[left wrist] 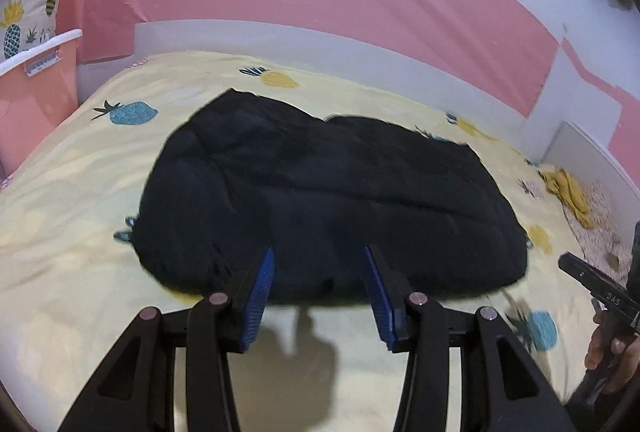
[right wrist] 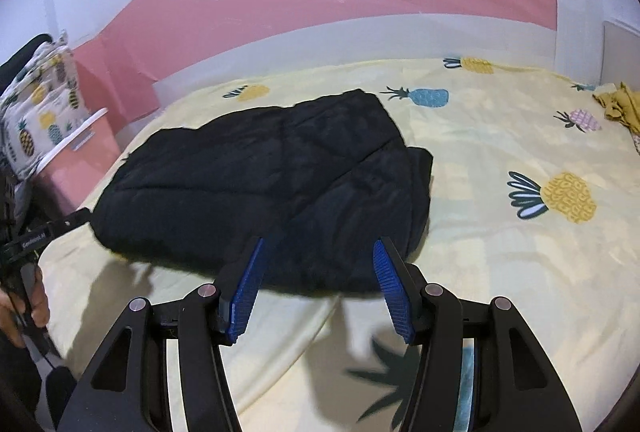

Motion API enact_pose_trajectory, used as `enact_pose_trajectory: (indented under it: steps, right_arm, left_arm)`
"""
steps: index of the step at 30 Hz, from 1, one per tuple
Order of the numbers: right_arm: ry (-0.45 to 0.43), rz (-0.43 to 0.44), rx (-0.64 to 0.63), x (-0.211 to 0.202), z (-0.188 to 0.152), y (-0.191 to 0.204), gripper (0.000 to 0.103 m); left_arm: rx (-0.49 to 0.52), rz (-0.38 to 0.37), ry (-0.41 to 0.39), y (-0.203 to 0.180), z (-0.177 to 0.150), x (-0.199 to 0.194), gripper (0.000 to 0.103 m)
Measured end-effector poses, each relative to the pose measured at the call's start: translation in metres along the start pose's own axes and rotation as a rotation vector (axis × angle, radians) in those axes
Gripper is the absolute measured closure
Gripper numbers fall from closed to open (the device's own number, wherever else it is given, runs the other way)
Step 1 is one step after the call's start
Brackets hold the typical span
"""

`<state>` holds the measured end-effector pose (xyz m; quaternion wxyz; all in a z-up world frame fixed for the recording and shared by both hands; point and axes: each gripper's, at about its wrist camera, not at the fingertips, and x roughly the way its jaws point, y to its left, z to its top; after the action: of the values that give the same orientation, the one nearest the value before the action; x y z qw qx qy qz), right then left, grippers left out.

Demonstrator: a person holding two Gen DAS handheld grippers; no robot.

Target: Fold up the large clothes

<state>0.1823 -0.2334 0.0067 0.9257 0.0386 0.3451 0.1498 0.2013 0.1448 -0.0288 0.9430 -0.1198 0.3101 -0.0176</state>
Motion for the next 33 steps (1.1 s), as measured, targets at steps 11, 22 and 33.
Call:
enact_pose_trajectory:
  steps: [11, 22, 33]
  right_arm:
    - [0.006, 0.005, -0.037, -0.051, -0.049, 0.035, 0.047]
    - [0.009, -0.005, -0.069, -0.074, -0.069, 0.054, 0.047]
    - [0.049, -0.017, -0.112, -0.059, -0.074, 0.069, 0.047]
  left_arm:
    - [0.051, 0.099, 0.001, -0.042, -0.048, -0.053, 0.052]
    - [0.066, 0.114, 0.014, -0.060, -0.076, -0.075, 0.047]
    - [0.088, 0.144, 0.040, -0.064, -0.085, -0.065, 0.047]
